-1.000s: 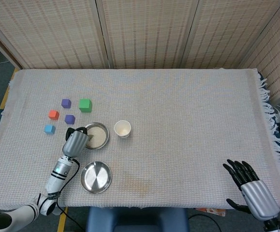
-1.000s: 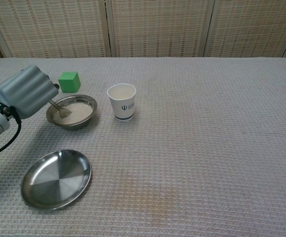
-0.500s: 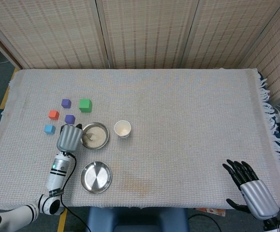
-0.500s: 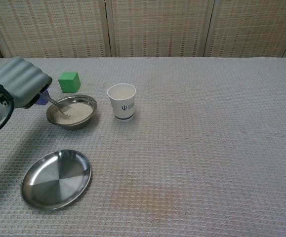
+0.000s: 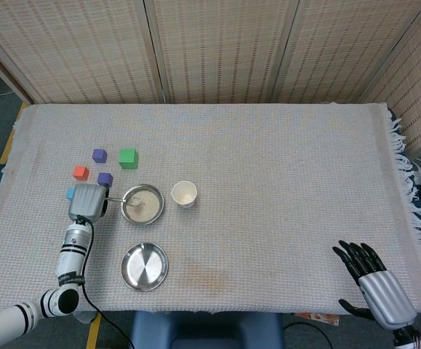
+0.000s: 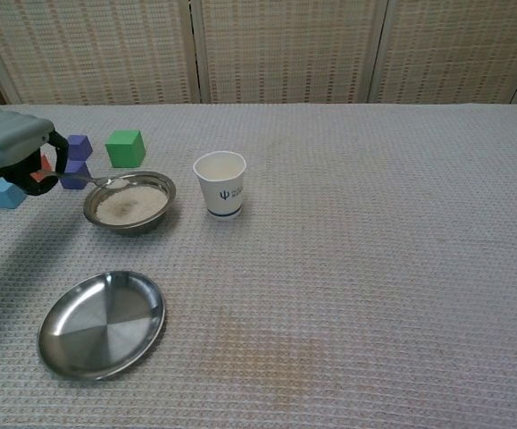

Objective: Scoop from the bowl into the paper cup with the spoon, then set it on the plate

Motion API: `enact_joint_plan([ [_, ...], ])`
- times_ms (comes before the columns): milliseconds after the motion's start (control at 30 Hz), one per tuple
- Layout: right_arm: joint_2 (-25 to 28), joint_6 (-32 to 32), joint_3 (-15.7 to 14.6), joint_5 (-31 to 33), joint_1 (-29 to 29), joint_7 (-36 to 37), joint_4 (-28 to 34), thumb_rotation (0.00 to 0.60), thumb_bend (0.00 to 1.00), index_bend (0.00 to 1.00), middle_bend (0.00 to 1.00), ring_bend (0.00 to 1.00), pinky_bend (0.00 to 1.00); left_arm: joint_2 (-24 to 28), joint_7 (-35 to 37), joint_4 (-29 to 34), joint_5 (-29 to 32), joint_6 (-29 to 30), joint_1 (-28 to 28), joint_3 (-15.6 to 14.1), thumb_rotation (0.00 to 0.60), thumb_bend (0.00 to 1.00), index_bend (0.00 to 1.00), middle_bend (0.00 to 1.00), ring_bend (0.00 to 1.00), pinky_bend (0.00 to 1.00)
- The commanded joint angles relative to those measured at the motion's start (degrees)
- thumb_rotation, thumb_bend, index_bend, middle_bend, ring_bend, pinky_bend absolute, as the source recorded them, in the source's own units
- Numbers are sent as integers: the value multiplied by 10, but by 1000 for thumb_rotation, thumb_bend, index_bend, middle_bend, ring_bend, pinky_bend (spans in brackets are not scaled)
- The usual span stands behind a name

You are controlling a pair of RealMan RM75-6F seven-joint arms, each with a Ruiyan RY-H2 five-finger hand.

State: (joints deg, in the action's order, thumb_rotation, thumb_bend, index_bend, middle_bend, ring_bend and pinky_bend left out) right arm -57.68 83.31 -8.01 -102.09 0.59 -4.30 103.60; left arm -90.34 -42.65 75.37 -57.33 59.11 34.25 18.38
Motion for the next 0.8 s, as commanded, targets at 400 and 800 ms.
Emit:
enact_joint_plan([
  [400, 1, -2, -1, 0, 1, 1, 0, 600, 59, 0, 0, 0, 0, 43, 38, 65, 66, -6, 23, 11, 600, 638, 936, 1000, 1000, 1000],
  [800, 7, 9, 0, -2, -1, 12, 0, 600, 59, 0, 0, 0, 0, 55, -21, 127, 110, 37, 76, 20, 600, 637, 936, 1000, 1000, 1000],
])
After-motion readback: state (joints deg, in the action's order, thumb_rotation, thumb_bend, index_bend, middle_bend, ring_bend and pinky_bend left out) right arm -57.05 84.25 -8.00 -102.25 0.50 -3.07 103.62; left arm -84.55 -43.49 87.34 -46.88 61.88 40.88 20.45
